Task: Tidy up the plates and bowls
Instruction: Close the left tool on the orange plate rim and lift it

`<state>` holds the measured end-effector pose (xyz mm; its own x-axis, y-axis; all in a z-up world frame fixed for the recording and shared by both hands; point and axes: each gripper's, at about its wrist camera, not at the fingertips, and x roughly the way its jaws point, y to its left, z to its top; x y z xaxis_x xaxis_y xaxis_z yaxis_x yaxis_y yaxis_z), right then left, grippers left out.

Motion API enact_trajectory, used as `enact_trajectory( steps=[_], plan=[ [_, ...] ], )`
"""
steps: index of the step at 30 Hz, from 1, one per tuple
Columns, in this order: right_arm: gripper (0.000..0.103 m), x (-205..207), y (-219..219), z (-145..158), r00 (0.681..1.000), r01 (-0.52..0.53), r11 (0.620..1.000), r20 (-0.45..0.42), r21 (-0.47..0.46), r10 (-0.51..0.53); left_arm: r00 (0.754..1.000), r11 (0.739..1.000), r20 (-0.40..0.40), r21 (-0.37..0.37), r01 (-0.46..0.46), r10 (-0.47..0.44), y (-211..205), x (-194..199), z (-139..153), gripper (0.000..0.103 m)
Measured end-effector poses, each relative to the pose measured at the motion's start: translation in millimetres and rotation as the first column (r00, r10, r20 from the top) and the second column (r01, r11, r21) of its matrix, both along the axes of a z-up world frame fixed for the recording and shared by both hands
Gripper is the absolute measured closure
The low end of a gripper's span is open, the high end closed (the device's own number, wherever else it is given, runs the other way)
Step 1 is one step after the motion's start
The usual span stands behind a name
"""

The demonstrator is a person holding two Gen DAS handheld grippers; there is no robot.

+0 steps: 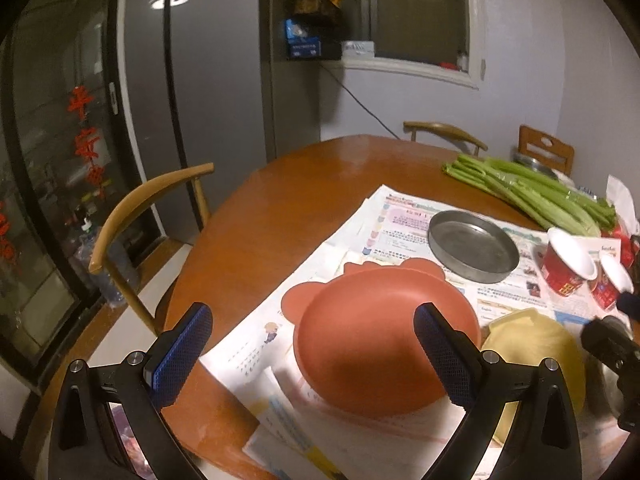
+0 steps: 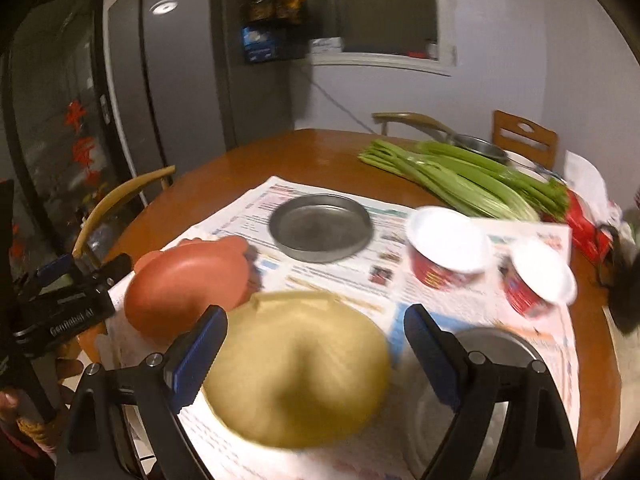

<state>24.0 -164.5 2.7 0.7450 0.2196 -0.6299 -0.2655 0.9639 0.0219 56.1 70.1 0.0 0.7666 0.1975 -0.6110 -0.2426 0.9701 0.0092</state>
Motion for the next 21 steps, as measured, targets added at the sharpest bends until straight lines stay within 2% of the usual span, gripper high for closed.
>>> enact_trajectory(
  steps=[4,9,17,21],
  plan=[
    [0.013,24,30,1,0.996,-0.08,0.997,-0.032,-0.015,0.079,1.0,1.0,-0.015,0.013,-0.001,0.002,5,16,-3,0.002],
    [0.013,50,55,-4,0.984,-0.153,0.988,-0.09,-0.012,0.151,0.998,1.0,-0.058,-0.027,-0.003,0.001,19,36,-10,0.002],
    [0.013,81,77,-25,0.972,-0.187,0.981,-0.155,-0.048,0.178,0.99,0.994,-0.124,-0.071,-0.08,0.07,37,55,-31,0.002],
    [0.013,94,83,-37,0.962,-0.193,0.98,-0.204,-0.05,0.18,0.987,0.994,-0.154,-0.097,-0.056,0.041,35,62,-40,0.002]
  ],
)
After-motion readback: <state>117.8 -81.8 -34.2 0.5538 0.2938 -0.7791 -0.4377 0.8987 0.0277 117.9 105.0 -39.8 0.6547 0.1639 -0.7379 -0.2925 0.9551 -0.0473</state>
